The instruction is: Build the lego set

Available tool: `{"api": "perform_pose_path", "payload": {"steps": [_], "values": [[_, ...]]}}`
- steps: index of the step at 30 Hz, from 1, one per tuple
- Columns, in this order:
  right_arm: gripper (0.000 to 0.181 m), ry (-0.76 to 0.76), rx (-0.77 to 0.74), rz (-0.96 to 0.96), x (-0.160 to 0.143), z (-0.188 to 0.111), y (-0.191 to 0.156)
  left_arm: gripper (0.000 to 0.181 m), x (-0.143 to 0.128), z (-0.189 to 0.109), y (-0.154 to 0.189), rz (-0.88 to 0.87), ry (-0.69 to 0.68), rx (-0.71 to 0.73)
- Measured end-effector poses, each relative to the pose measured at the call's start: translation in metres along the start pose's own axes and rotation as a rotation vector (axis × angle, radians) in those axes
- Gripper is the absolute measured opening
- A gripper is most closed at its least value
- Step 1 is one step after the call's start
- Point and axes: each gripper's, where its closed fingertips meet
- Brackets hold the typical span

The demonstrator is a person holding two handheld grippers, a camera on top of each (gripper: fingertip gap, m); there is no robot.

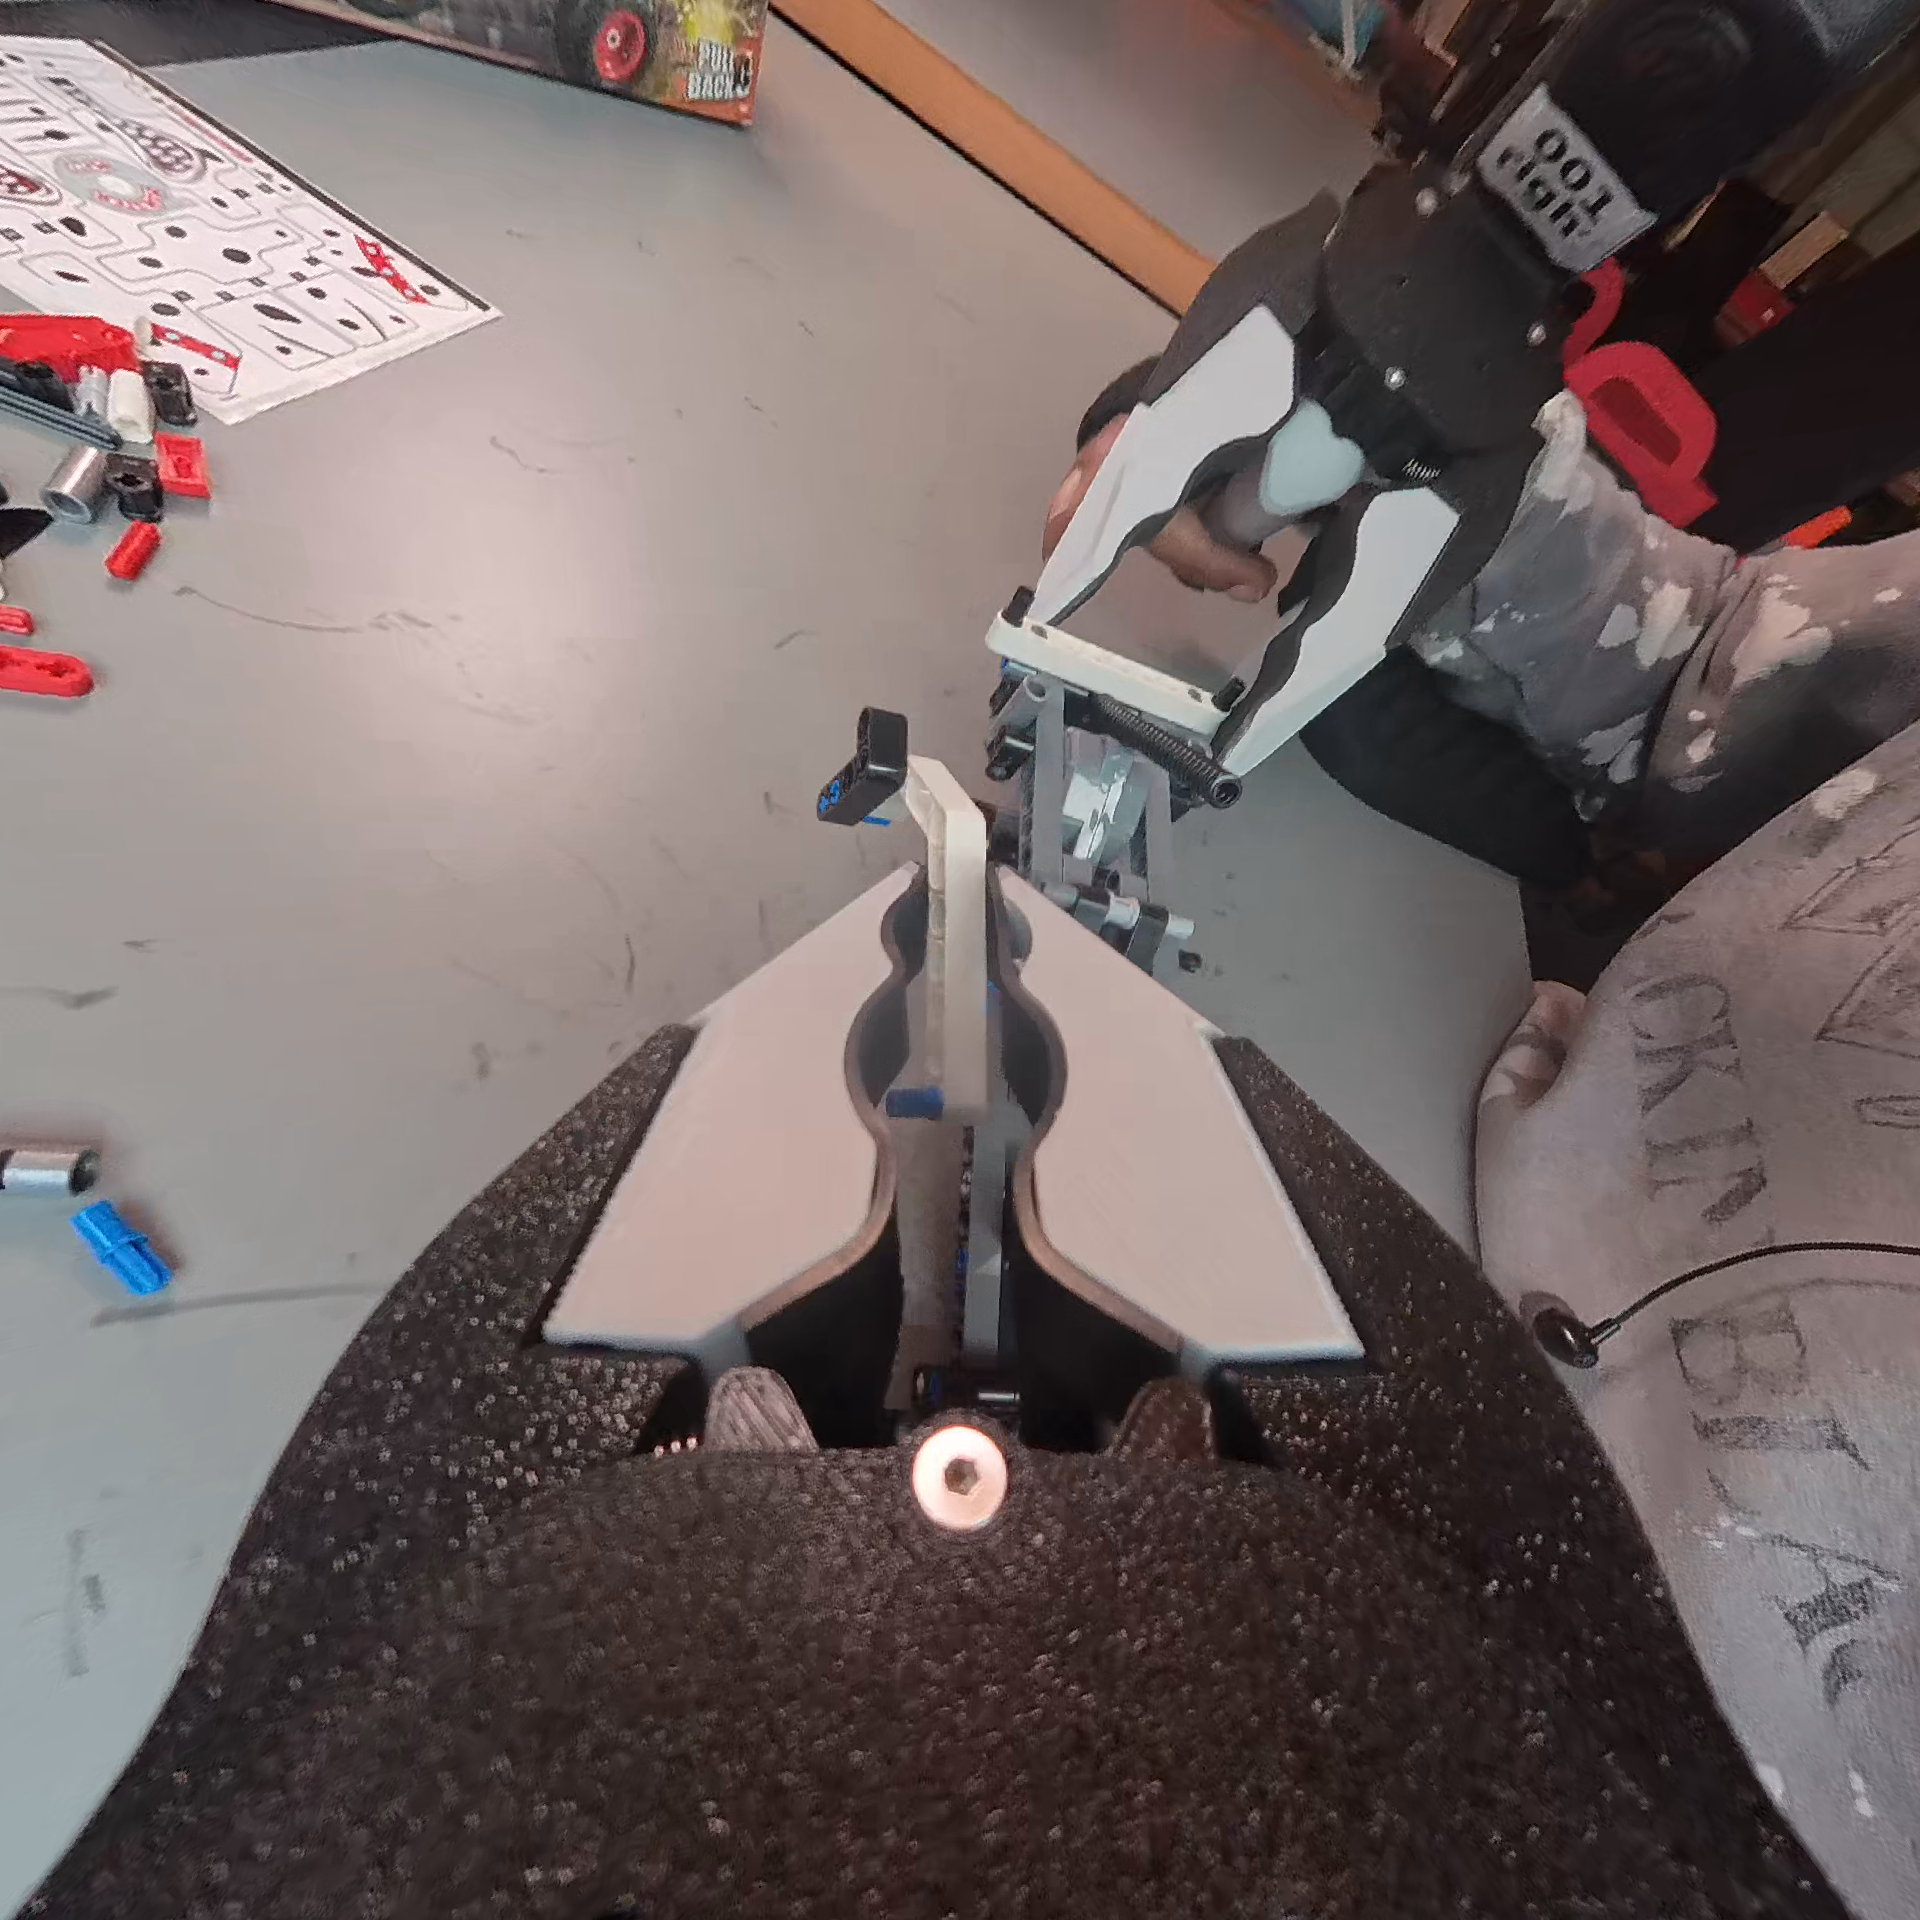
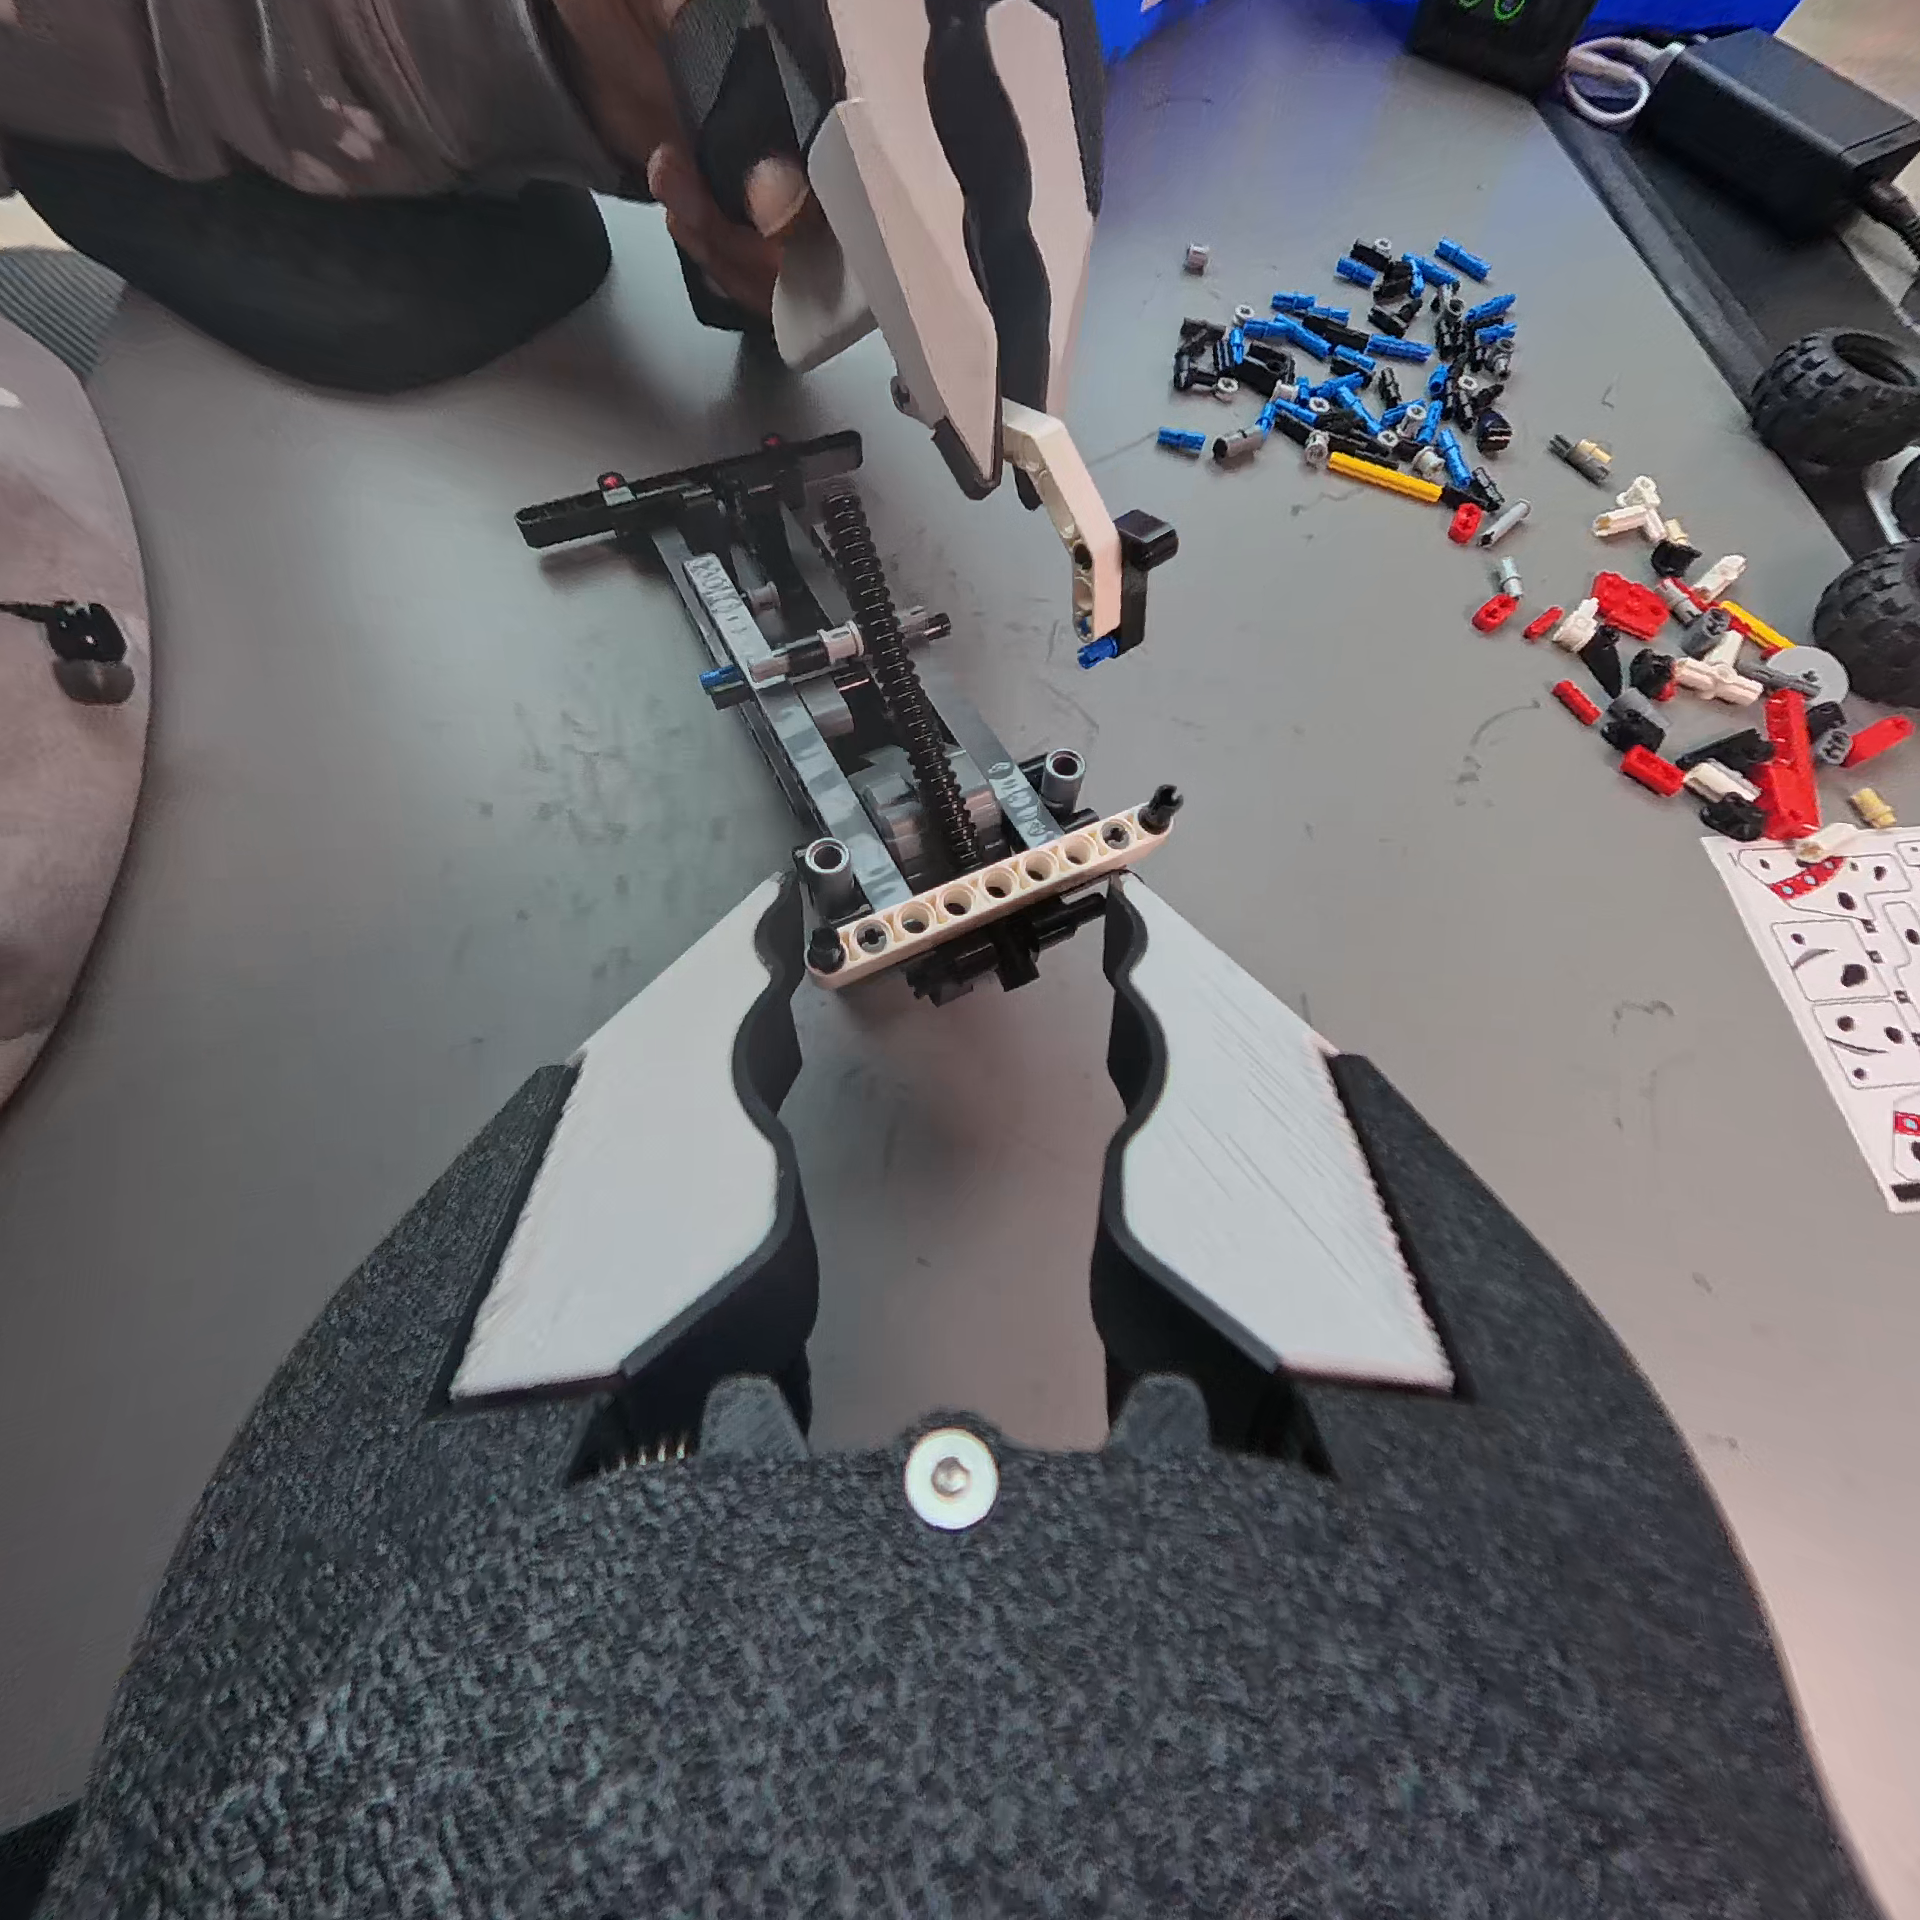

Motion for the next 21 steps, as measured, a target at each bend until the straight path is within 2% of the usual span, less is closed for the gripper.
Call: {"api": "perform_pose_path", "payload": {"steps": [7, 10, 12, 14, 15, 18, 21], "values": [[0.058, -0.289, -0.031, -0.081, -0.024, -0.025, -0.037, 0.01, -0.017, 0.013, 0.011, -0.013, -0.109, -0.043], [0.072, -0.249, 0.057, -0.035, -0.019, -0.041, -0.06, 0.01, -0.021, 0.019, 0.005, -0.035, -0.159, -0.035], [0.066, -0.12, 0.1, -0.042, 0.006, -0.062, -0.061, 0.011, -0.022, 0.022, -0.004, -0.026, -0.187, -0.005], [0.056, 0.03, 0.03, -0.079, 0.04, -0.085, -0.033, 0.013, -0.023, 0.025, -0.015, -0.021, -0.208, 0.031], [0.051, 0.094, -0.046, -0.081, 0.057, -0.094, -0.006, 0.015, -0.023, 0.026, -0.019, -0.019, -0.214, 0.045], [0.048, 0.193, -0.375, -0.037, 0.092, -0.117, 0.1, 0.026, -0.018, 0.027, -0.035, 0.029, -0.218, 0.149], [0.048, 0.258, -0.684, 0.03, 0.113, -0.137, 0.21, 0.026, 0.014, 0.018, -0.039, 0.121, -0.123, 0.214]]}}
Point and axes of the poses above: each gripper's, where its closed fingertips meet, z out along the fingers, x out of its top, y = z × x across the jaws, and after that the axes turned 8 degrees about x, right-handed
